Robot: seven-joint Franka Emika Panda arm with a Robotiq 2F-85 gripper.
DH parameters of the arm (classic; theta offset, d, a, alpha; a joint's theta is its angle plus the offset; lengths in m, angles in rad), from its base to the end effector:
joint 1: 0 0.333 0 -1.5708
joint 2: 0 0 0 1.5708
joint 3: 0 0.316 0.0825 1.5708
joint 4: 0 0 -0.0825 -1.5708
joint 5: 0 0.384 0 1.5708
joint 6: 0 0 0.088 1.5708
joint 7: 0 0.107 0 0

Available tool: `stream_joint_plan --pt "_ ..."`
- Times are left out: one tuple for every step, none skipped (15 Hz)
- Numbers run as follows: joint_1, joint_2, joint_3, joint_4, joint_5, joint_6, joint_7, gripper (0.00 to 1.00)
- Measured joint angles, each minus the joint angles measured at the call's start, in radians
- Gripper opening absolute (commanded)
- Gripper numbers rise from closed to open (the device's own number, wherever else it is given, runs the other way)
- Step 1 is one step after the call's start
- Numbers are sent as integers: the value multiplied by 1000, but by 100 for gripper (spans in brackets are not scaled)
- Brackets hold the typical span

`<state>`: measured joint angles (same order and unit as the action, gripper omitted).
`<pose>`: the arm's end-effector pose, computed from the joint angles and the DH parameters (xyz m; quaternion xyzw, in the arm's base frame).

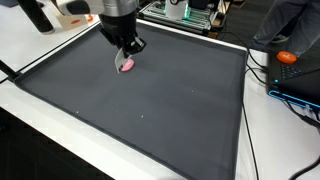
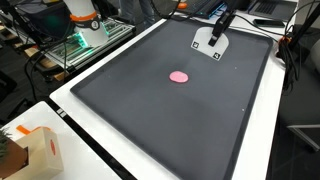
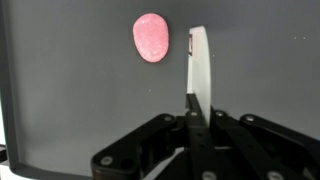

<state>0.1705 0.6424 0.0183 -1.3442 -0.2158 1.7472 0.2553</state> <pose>0.6925 0.1101 0.3339 0.9881 -0.0026 -0.0943 0.1211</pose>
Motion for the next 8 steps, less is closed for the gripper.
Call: stream_joint_plan --pt "-12 0 -3 7 14 0 -3 1" --pt "-26 -1 -6 12 28 0 -6 1" --pt "-40 -3 -8 14 43 0 -7 1" --pt "-55 -7 -11 15 57 0 -9 1" --pt "-69 -11 -14 16 73 0 -11 1" --pt "-84 -15 -17 16 90 0 -14 1" --pt "-100 -21 -20 16 107 0 -21 1" --pt "-117 -26 -22 15 125 0 -28 1"
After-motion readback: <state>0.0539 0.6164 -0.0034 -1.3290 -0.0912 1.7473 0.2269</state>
